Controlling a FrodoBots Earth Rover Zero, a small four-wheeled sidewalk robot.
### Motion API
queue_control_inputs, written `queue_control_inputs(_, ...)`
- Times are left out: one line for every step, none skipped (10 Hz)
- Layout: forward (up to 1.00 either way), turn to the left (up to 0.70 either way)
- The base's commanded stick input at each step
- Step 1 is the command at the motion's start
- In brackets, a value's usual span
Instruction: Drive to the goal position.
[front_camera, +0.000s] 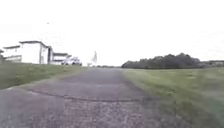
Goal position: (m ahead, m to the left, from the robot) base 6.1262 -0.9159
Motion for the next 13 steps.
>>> queue_control_inputs(1.0, 0.0)
queue_control_inputs(1.0, 0.0)
queue_control_inputs(1.0, 0.0)
queue_control_inputs(1.0, 0.0)
queue_control_inputs(1.0, 0.09)
queue_control_inputs(1.0, 0.0)
queue_control_inputs(1.0, 0.0)
queue_control_inputs(1.0, 0.0)
queue_control_inputs(1.0, 0.0)
queue_control_inputs(1.0, 0.0)
queue_control_inputs(1.0, 0.0)
queue_control_inputs(1.0, 0.0)
queue_control_inputs(1.0, 0.0)
